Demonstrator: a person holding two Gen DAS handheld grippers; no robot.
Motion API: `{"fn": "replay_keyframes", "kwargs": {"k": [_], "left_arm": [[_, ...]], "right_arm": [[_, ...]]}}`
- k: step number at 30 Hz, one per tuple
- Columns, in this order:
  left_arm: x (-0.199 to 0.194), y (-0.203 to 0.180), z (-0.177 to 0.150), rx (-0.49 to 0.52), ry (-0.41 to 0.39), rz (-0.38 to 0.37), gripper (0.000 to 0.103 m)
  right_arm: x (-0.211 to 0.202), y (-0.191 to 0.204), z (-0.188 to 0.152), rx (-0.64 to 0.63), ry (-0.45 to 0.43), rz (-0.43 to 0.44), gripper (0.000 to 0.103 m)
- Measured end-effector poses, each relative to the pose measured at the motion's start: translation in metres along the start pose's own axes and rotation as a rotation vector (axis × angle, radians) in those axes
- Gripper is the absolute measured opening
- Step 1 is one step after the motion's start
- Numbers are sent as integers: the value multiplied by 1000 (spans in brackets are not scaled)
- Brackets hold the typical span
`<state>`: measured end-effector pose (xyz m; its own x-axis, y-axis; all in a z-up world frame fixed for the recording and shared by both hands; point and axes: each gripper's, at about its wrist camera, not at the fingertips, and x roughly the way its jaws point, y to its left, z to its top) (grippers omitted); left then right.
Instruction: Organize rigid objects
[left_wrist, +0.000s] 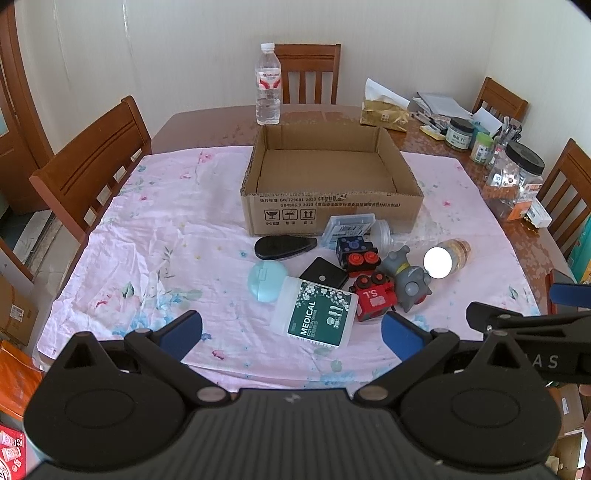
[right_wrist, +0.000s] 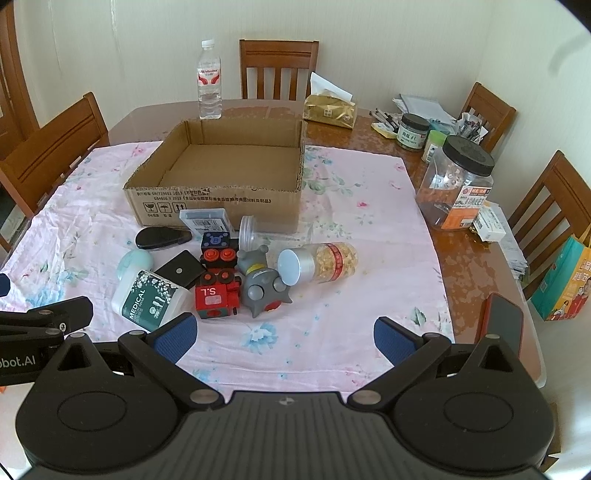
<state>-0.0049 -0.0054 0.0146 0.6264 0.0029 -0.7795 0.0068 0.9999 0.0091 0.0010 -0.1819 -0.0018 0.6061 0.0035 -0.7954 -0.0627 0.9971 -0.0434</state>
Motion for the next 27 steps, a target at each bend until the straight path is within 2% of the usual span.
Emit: {"fn": "replay_keyframes", "kwargs": {"k": [27], "left_arm": [[-2,-7,4,-1,-8,16,102]], "right_arm": [[0,-10,6,-16,-27,26,103]]}}
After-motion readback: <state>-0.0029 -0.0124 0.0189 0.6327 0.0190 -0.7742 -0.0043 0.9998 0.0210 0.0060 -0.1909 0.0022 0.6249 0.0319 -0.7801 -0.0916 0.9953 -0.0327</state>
